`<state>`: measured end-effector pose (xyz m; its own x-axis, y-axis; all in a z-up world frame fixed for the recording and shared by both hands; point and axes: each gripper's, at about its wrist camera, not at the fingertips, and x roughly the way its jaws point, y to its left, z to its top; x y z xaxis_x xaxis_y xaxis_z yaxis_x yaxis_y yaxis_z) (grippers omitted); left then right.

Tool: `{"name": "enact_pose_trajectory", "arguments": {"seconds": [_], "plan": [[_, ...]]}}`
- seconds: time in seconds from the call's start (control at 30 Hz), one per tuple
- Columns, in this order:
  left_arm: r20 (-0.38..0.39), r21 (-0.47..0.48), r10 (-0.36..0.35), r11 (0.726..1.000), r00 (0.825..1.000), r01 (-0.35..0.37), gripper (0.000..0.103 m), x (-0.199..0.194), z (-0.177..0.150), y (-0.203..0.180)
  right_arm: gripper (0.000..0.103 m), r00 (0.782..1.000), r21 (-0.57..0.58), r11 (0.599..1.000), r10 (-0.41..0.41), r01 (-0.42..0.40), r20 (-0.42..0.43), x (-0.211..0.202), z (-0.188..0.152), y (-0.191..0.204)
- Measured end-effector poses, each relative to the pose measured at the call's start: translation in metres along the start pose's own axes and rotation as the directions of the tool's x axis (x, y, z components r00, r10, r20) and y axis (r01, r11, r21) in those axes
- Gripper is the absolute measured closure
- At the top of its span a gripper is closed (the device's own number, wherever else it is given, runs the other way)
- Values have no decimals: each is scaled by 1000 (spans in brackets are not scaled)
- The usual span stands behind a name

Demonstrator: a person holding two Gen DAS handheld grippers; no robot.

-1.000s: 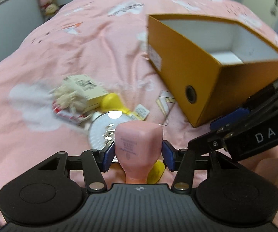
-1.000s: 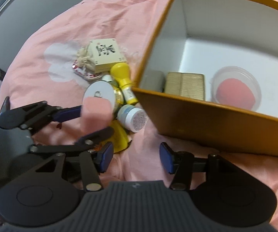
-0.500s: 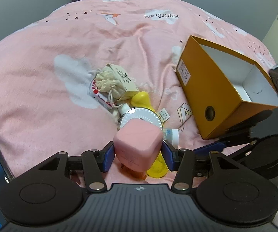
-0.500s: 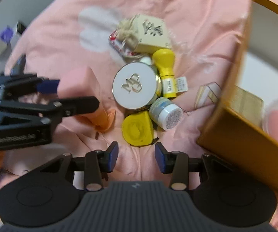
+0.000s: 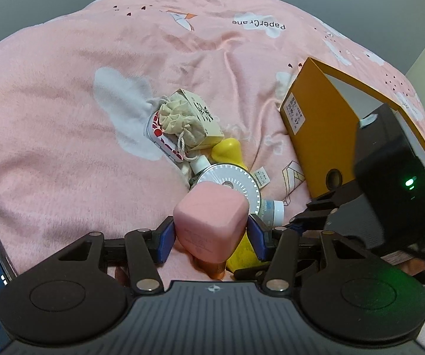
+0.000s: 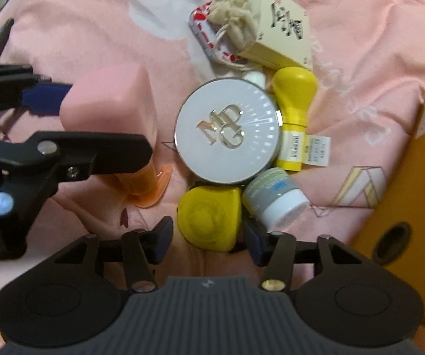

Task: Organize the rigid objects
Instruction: 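Lower the right tool onto the yellow tape measure and grasp it, then carry the tape measure and pink bottle into the box and release both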

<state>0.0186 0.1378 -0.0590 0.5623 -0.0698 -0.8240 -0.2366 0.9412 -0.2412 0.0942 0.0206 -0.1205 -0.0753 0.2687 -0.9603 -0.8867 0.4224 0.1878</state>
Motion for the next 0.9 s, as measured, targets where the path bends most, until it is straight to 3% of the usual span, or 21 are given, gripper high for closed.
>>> {"name": "enact_pose_trajectory", "arguments": {"seconds": [0.4,0.67,0.9], "plan": [[-5,3,8,1000,1000,-8,44,0,2,-3,53,1000,19,1000,18,-18,-3,14,7,-4],[24,31,-7,999,1000,6,44,-9,0,-13,53,997,36,999,31,-34,75,-32,-9,-15],[107,47,-40,998,993,35,44,-33,7,-28,53,974,25,1000,2,-8,226,-93,-28,-11]]}}
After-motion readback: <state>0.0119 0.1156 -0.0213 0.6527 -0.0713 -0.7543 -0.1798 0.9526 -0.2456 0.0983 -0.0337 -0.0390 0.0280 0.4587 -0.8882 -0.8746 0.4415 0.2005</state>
